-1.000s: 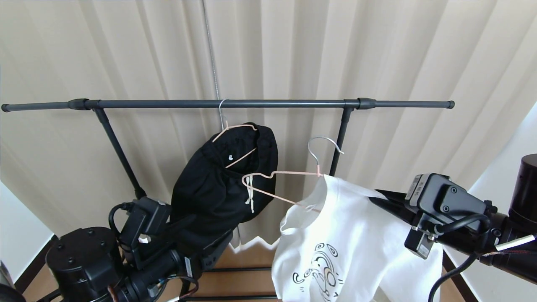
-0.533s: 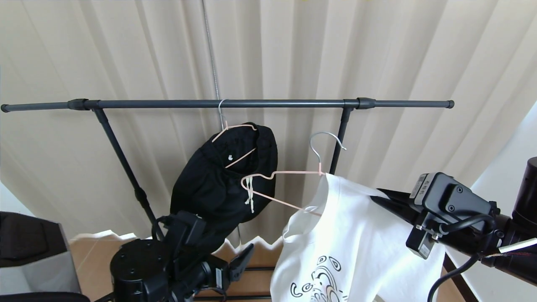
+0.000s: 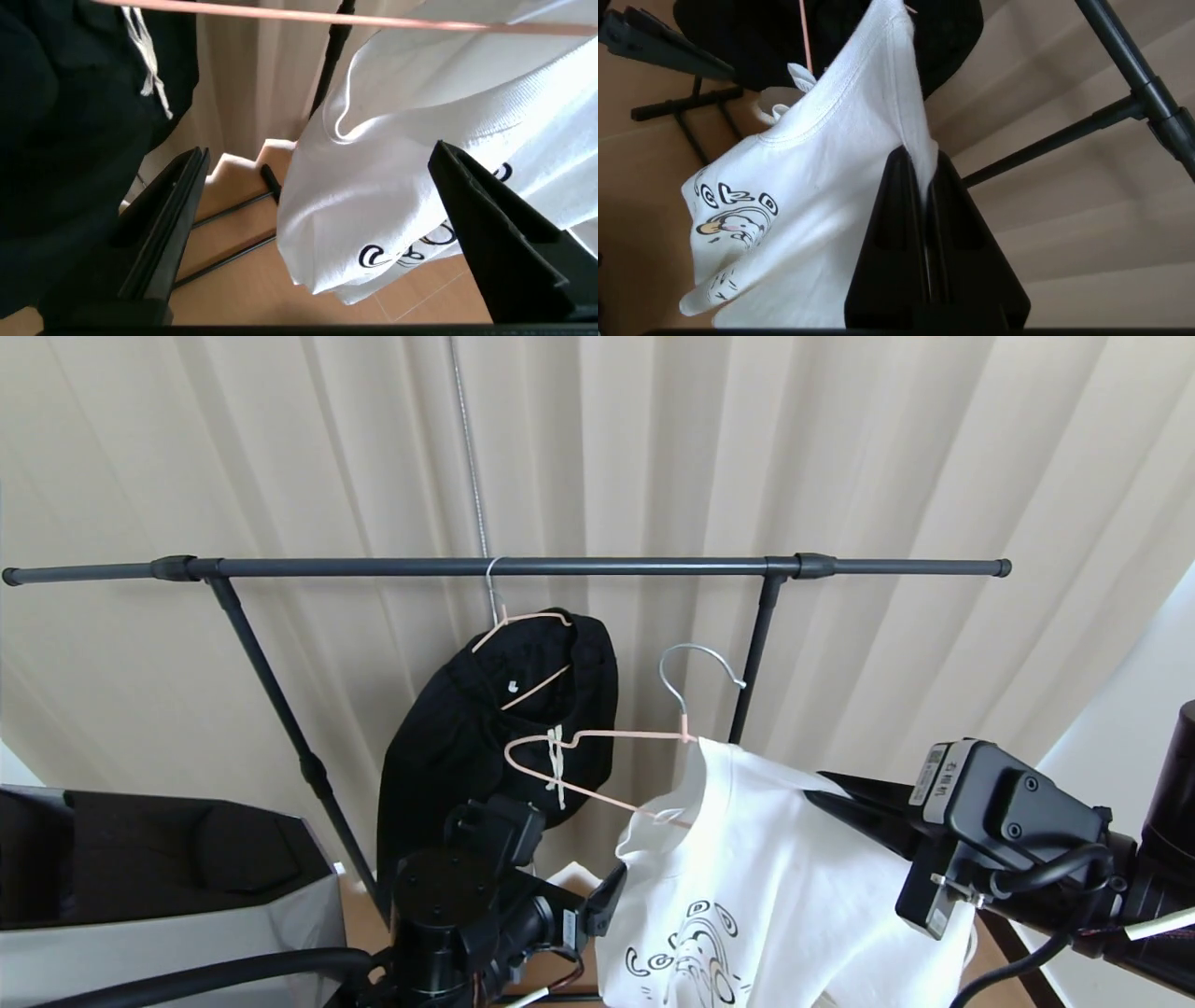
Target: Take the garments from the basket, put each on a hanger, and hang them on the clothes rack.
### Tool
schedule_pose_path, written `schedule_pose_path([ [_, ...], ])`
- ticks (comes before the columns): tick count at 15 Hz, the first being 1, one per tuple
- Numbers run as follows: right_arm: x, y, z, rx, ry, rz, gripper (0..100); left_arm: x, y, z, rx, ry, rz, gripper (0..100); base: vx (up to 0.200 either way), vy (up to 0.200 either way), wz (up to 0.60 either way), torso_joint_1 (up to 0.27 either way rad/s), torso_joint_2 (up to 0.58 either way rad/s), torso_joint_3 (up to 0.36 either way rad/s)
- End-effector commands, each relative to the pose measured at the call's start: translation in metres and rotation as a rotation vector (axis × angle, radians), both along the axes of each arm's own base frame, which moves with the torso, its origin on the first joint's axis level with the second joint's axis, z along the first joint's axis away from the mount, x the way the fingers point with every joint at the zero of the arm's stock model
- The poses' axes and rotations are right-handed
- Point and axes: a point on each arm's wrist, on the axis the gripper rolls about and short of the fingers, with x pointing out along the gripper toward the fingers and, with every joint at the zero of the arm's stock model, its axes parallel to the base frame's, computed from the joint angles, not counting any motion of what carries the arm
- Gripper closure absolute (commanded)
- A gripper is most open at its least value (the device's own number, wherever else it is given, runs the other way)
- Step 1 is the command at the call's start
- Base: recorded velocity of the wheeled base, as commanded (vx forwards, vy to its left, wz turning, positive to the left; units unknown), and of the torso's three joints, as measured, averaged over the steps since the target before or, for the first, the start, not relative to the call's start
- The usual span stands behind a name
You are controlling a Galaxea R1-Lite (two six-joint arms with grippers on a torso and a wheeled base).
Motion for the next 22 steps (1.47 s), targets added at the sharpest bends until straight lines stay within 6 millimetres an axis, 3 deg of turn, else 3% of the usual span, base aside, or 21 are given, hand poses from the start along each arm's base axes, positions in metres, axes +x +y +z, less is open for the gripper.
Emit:
schedule_pose_path([
  [1,-0.005,0.002,0.001,0.004,-0.007,0.023,100,0.002,-0.002,-0.006,0.011,0.01,0.0,0,0.0,0.0,0.0,0.0,0.0,0.0],
  [15,-0.019,0.004,0.008,0.026,-0.034,0.076,100,0.005,-0.002,-0.025,0.05,0.047,0.02,0,0.0,0.0,0.0,0.0,0.0,0.0],
  [16,-0.02,0.004,0.009,0.03,-0.039,0.075,100,0.006,-0.001,-0.027,0.06,0.045,0.049,100,0.0,0.0,0.0,0.0,0.0,0.0],
  [22,-0.022,0.001,0.011,0.036,-0.046,0.072,100,0.008,0.009,-0.022,0.048,0.028,0.083,100,0.0,0.0,0.0,0.0,0.0,0.0],
])
